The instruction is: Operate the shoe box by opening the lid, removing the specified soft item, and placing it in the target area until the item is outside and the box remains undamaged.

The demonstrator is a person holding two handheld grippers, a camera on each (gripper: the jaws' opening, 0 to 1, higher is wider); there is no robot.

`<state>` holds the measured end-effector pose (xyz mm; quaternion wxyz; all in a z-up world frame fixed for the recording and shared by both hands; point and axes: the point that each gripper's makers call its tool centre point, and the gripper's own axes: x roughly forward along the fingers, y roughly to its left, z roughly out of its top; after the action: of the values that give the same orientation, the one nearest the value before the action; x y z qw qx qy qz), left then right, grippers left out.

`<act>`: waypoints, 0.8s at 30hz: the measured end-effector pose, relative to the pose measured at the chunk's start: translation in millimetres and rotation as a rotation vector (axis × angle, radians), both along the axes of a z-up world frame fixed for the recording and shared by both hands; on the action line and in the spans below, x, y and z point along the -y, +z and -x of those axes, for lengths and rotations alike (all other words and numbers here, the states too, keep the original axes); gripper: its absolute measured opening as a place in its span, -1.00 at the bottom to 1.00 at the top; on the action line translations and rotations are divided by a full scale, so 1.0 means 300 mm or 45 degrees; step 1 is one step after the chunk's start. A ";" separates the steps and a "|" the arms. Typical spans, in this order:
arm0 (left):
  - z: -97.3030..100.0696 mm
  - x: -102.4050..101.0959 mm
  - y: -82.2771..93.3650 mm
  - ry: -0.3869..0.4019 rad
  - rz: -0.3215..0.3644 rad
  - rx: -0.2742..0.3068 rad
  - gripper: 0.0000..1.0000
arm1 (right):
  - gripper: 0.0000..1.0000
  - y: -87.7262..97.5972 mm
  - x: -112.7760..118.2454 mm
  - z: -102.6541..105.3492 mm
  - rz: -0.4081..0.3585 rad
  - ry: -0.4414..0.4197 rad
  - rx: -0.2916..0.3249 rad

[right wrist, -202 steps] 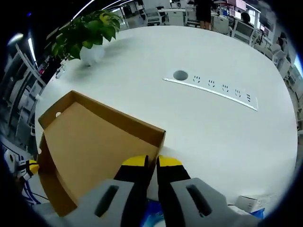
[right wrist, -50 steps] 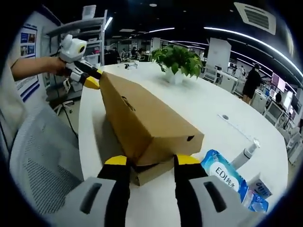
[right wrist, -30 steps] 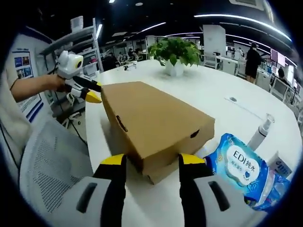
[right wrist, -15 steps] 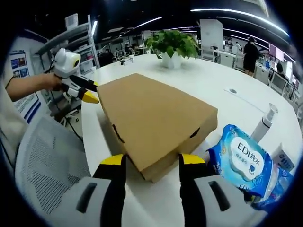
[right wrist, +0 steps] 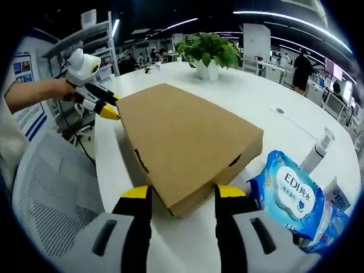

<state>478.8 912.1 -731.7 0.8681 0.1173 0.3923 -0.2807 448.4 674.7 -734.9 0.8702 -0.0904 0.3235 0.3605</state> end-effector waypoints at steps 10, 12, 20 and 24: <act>-0.010 0.003 0.001 0.008 0.004 -0.005 -0.28 | -0.19 -0.001 0.003 -0.017 0.018 0.017 -0.002; -0.015 0.004 0.001 0.009 0.004 -0.006 -0.28 | -0.19 -0.002 0.004 -0.024 0.022 0.019 -0.002; -0.040 0.008 0.001 0.013 0.003 -0.013 -0.28 | -0.19 -0.002 0.008 -0.050 0.025 0.023 -0.001; -0.055 0.011 0.001 0.016 0.001 -0.015 -0.28 | -0.19 -0.002 0.010 -0.066 0.026 0.022 0.004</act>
<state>495.4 908.9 -731.4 0.8676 0.1128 0.3981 -0.2760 468.2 671.6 -735.5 0.8665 -0.1025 0.3250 0.3647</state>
